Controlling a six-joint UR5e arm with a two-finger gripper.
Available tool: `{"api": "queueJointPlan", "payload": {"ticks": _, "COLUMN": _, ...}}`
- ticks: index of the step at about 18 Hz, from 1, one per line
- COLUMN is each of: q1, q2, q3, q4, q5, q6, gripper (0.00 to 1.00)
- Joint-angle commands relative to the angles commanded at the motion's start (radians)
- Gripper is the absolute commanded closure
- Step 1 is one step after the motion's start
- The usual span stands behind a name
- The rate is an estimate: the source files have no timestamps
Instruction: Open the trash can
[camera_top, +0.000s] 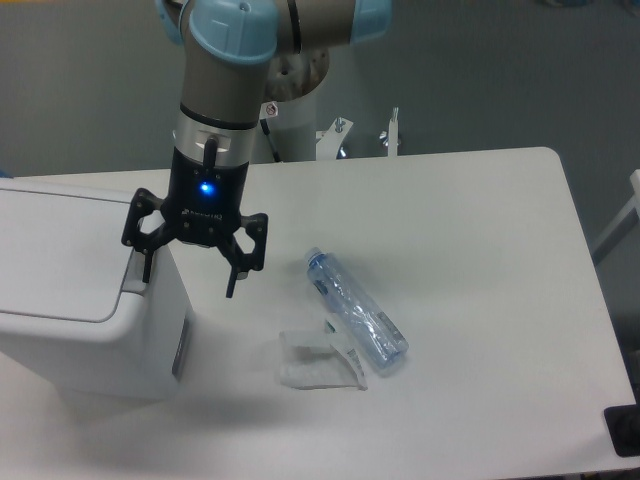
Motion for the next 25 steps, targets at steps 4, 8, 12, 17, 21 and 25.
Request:
{"api": "queueJointPlan", "payload": {"ticks": 4, "q1": 0.000, "q2": -0.002, "q3": 0.002, "q4": 0.000, "q5": 0.002, "q6": 0.002, "gripper": 0.00}}
{"api": "queueJointPlan", "payload": {"ticks": 8, "q1": 0.000, "q2": -0.002, "q3": 0.002, "q4": 0.000, "q5": 0.000, "q6": 0.002, "gripper": 0.00}}
{"api": "queueJointPlan", "payload": {"ticks": 12, "q1": 0.000, "q2": 0.000, "q3": 0.003, "q4": 0.000, "q5": 0.002, "q6": 0.002, "gripper": 0.00}}
{"api": "queueJointPlan", "payload": {"ticks": 17, "q1": 0.000, "q2": 0.003, "q3": 0.018, "q4": 0.000, "q5": 0.000, "q6": -0.002, "gripper": 0.00}}
{"api": "queueJointPlan", "payload": {"ticks": 21, "q1": 0.009, "q2": -0.006, "q3": 0.058, "q4": 0.009, "q5": 0.030, "q6": 0.009, "gripper": 0.00}}
{"api": "queueJointPlan", "payload": {"ticks": 25, "q1": 0.055, "q2": -0.061, "q3": 0.093, "q4": 0.020, "q5": 0.188, "q6": 0.130, "gripper": 0.00}}
